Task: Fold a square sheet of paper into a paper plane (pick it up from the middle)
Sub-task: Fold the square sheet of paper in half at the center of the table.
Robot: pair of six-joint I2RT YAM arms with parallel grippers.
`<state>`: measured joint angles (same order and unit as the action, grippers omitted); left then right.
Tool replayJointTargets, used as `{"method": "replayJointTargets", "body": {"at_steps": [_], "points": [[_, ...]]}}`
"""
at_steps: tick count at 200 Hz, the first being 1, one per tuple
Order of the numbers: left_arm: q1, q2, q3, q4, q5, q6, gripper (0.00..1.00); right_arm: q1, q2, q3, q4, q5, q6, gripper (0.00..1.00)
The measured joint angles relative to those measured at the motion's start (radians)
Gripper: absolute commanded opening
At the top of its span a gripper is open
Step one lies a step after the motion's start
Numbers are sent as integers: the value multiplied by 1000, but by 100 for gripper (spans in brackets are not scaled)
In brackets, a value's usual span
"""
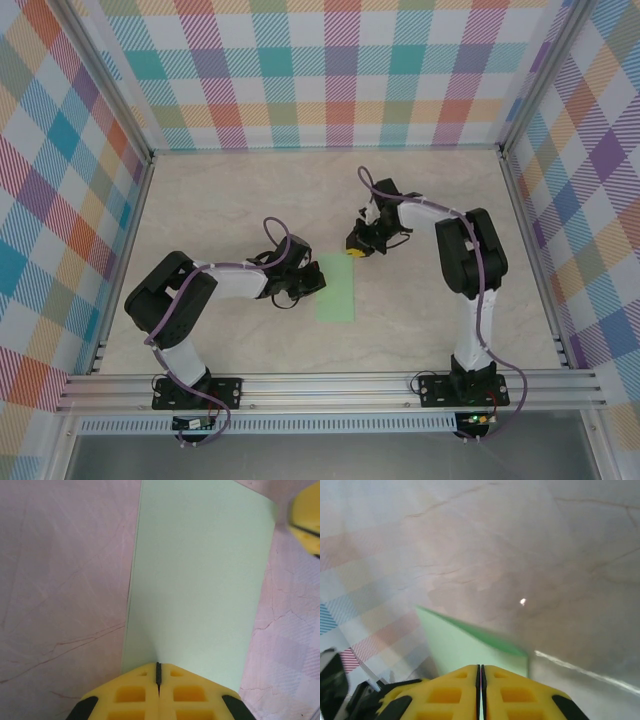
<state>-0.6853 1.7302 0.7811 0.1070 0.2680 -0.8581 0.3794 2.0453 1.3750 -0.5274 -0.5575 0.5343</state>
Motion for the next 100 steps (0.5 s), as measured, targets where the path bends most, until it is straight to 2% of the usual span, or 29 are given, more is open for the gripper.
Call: {"method": "replayJointTargets", "body": {"at_steps": [29,100], "points": [[0,0,0,0,0,0,0,0,-66,-15,78,-7,-1,11],[0,0,0,0,0,3,0,0,-30,-99,175,0,5,11]]}}
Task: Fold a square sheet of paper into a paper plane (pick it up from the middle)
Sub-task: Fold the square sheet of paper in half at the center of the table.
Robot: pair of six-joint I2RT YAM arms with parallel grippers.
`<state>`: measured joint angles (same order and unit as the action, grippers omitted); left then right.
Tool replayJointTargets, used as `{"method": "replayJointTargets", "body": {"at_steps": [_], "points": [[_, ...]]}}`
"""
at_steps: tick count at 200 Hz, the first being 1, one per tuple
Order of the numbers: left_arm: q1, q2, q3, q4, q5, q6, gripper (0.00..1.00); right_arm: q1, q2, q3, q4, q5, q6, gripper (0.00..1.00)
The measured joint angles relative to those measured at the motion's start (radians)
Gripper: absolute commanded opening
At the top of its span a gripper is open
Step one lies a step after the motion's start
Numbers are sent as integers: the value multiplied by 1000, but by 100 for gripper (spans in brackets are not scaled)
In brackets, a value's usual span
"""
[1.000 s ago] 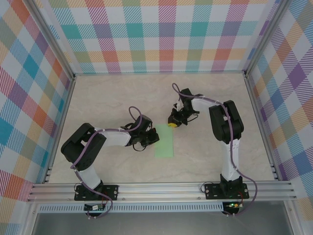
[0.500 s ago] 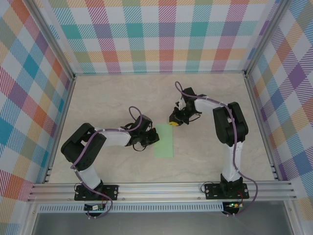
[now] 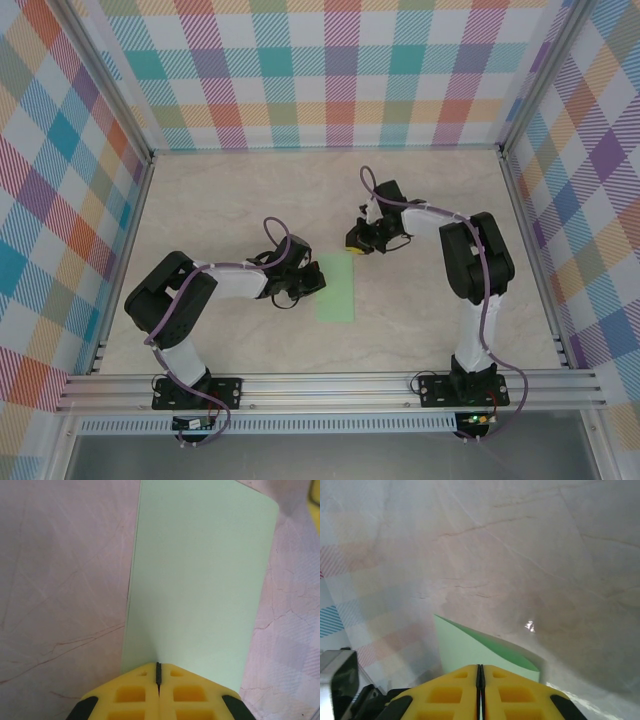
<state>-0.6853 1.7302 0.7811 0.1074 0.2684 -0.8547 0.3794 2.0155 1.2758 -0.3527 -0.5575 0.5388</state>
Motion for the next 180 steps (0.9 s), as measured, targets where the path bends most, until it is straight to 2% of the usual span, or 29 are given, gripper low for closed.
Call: {"method": "replayJointTargets", "body": {"at_steps": [43,97,143,180], "points": [[0,-2,-1,-1,0,0,0,0,24,-50,46,0,-1,11],[-1,-3,-2,0,-4,0,0,0,0,-50,22,4,0,13],[-2,-5,-2,-3,-8,0,0,28,-284,-201,49,5,21,11],[-2,-7,-2,-10,-11,2,0,182,-415,-452,157,18,104,12]]}}
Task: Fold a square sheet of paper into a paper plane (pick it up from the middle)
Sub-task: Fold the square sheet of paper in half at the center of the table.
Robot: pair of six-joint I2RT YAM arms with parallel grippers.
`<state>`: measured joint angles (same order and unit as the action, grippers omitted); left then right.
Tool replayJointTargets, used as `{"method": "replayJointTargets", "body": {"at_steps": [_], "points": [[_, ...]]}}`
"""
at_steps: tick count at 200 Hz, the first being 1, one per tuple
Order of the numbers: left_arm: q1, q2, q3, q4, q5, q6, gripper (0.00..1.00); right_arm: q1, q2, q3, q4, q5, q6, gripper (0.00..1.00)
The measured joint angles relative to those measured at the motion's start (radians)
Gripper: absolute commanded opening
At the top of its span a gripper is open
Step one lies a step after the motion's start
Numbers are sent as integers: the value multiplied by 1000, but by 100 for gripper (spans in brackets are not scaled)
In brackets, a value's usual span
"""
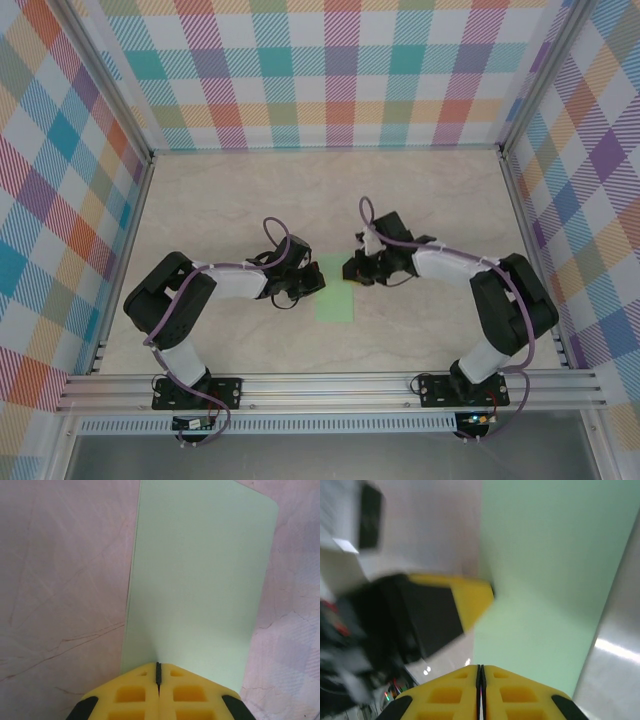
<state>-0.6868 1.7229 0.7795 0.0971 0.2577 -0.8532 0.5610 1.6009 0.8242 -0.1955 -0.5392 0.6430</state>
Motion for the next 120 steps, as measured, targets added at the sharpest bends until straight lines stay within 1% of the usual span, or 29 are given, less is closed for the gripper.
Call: {"method": "replayJointTargets", "body": {"at_steps": [20,38,77,97,120], "points": [[0,-2,0,-8,-1,6,0,76,-13,-124,32,6,51,12],[0,-2,1,-8,-2,6,0,107,-15,-182,48,9,81,12],[0,-2,1,-8,-1,6,0,109,-16,-202,85,18,95,12],[0,-2,2,-9,-1,6,0,109,-6,-200,83,23,91,11],[0,-2,3,-12,-1,6,0,109,-10,-199,80,19,90,12]]}}
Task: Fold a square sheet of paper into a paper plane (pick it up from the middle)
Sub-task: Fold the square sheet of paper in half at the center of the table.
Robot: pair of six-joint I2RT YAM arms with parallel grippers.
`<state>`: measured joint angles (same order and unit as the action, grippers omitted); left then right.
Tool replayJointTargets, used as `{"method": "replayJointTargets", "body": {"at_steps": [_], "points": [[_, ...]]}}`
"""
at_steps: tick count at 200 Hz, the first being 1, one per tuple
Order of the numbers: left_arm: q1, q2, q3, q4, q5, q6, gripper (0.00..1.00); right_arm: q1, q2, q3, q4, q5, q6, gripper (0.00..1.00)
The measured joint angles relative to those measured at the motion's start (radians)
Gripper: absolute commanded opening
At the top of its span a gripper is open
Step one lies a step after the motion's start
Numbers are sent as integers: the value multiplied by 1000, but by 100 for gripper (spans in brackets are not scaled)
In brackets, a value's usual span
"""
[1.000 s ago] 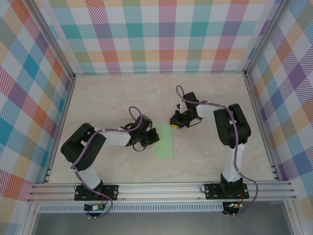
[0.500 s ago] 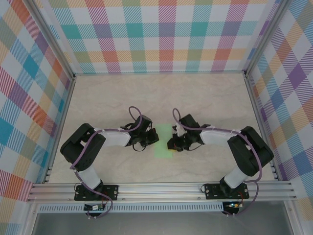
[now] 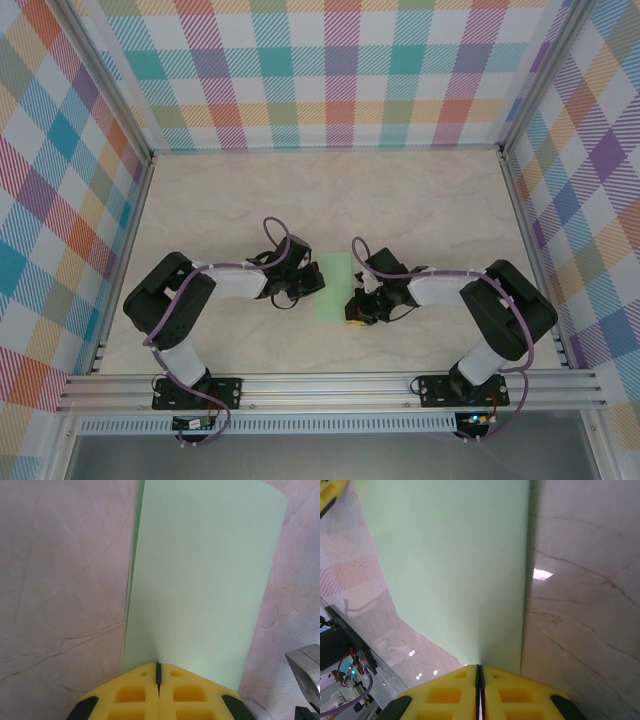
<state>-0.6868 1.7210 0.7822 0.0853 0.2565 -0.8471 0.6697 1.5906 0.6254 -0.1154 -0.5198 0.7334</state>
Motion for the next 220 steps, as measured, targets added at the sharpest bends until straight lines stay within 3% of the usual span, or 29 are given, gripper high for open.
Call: {"method": "replayJointTargets", "body": {"at_steps": [44,91,131,175,197,220], "points": [[0,0,0,0,0,0,0,-1,-92,21,-21,28,-1,14],[0,0,0,0,0,0,0,-1,30,68,10,34,-4,14],[0,0,0,-1,0,1,0,-6,42,24,70,20,-3,15],[0,-5,5,-14,10,10,0,-9,-10,30,2,50,-11,28],[0,-27,18,-87,12,28,19,-34,-53,69,-58,90,-14,34],[0,-105,20,-171,-7,36,32,-101,-64,105,-67,106,-11,37]]}}
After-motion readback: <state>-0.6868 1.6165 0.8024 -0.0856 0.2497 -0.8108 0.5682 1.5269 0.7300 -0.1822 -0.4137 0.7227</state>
